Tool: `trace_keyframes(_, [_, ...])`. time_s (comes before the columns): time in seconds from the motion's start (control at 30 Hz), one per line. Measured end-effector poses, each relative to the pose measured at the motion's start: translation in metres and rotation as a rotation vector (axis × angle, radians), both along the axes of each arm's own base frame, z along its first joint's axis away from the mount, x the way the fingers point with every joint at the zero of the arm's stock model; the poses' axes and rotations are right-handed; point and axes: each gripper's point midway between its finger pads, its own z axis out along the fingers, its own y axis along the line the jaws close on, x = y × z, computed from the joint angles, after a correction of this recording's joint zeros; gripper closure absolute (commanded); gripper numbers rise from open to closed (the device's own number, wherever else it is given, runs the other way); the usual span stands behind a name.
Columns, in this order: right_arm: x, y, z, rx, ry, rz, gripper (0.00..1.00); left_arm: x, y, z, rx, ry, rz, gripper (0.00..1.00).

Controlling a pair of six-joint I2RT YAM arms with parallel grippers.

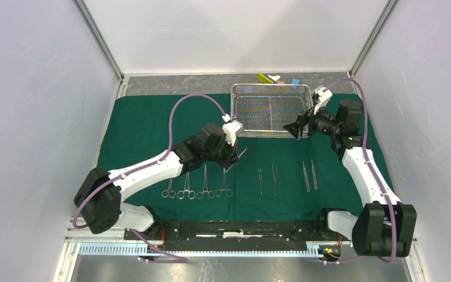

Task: Open and lay out the surgical kit
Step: Place the medical item in the surgical kit.

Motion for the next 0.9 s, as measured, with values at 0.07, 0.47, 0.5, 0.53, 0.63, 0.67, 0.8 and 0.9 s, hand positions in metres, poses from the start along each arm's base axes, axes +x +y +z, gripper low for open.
trace_keyframes(0.07, [-0.002,-0.008,-0.002,-0.029,-0.008,-0.012,0.06,-0.007,-0.004,-0.002,-0.027,0.048,0.021,0.98])
trace_keyframes(0.47, [-0.027,-0.037,-0.051,-0.223,0.096,-0.035,0.02,-0.021,-0.028,-0.021,-0.142,0.331,0.209,0.98])
trace_keyframes(0.5, [-0.031,-0.039,-0.056,-0.233,0.109,-0.039,0.02,-0.024,-0.030,-0.027,-0.133,0.358,0.214,0.98])
trace_keyframes(0.53, [-0.034,-0.041,-0.060,-0.245,0.119,-0.046,0.02,-0.028,-0.032,-0.034,-0.122,0.388,0.221,0.98])
trace_keyframes(0.63, [-0.042,-0.048,-0.065,-0.275,0.121,-0.070,0.02,-0.035,-0.037,-0.050,-0.098,0.454,0.241,0.98])
trace_keyframes(0.67, [-0.044,-0.049,-0.065,-0.283,0.115,-0.079,0.02,-0.037,-0.040,-0.054,-0.095,0.479,0.253,0.98])
trace_keyframes(0.8, [-0.049,-0.055,-0.060,-0.305,0.075,-0.117,0.02,-0.039,-0.052,-0.055,-0.112,0.544,0.275,0.98])
trace_keyframes(0.9, [-0.050,-0.059,-0.060,-0.318,0.063,-0.140,0.02,-0.038,-0.062,-0.055,-0.132,0.594,0.288,0.98])
